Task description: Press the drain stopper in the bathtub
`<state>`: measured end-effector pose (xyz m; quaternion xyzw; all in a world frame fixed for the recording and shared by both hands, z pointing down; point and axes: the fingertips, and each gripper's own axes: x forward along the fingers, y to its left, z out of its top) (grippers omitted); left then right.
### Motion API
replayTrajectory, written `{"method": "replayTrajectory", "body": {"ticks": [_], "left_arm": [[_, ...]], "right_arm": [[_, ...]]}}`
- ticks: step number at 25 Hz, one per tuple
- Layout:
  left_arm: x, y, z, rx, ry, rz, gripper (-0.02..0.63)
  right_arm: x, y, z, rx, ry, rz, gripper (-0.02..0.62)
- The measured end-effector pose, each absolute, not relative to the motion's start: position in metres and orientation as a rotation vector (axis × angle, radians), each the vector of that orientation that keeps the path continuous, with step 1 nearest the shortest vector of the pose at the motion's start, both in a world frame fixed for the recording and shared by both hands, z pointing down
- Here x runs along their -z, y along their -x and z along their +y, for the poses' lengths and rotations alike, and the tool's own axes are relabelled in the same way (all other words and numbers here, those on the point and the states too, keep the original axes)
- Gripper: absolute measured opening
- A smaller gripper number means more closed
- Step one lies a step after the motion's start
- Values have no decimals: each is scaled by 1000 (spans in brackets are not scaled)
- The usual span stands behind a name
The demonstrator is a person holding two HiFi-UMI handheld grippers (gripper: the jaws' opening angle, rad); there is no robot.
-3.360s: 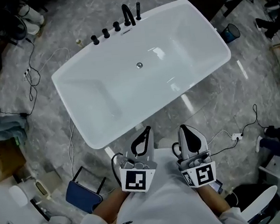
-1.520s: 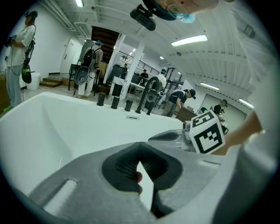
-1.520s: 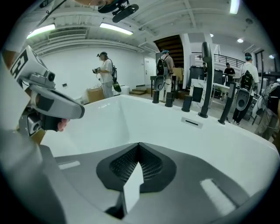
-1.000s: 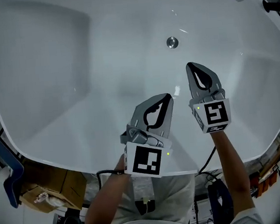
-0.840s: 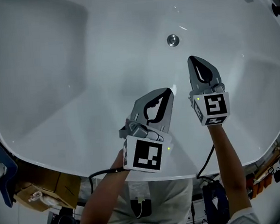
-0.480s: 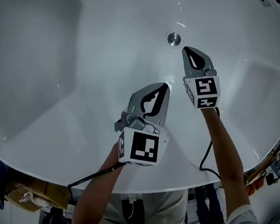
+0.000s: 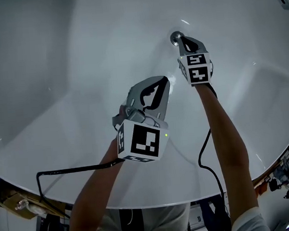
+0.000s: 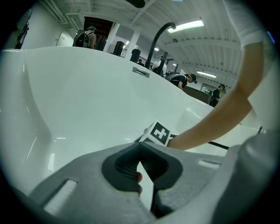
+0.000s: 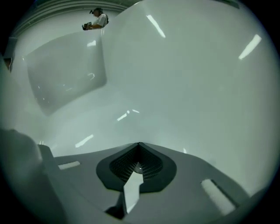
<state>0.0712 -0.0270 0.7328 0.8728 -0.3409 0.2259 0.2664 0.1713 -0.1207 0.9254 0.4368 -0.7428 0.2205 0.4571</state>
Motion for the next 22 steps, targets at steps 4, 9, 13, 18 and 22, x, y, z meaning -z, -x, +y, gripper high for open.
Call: {"method": "replayTrajectory", "body": {"ticks": [4,9,13,18,22], "left_arm": [[-745,-74,-28,-598,-2353,-916,5],[-763,-72,-34,-592,-2335,-935,5],[-773,-65,-43,-593,-2303,-955,5],[-784,-60,-47,-595,-2278,-963,5],[-783,-56,-50,-595,-2269,-977,5]], "right_arm": [[-967,-173,-116,-507,-966,-1759,2],[-992,-178,-123,-490,-933,-1709,2],[-999,-177,-124,-514,-896,-1674,2],[-1005,-185,-124,-683,-1036,-1657,-6],[-1009,-184,-128,-782,-1098,-1648,-6]]}}
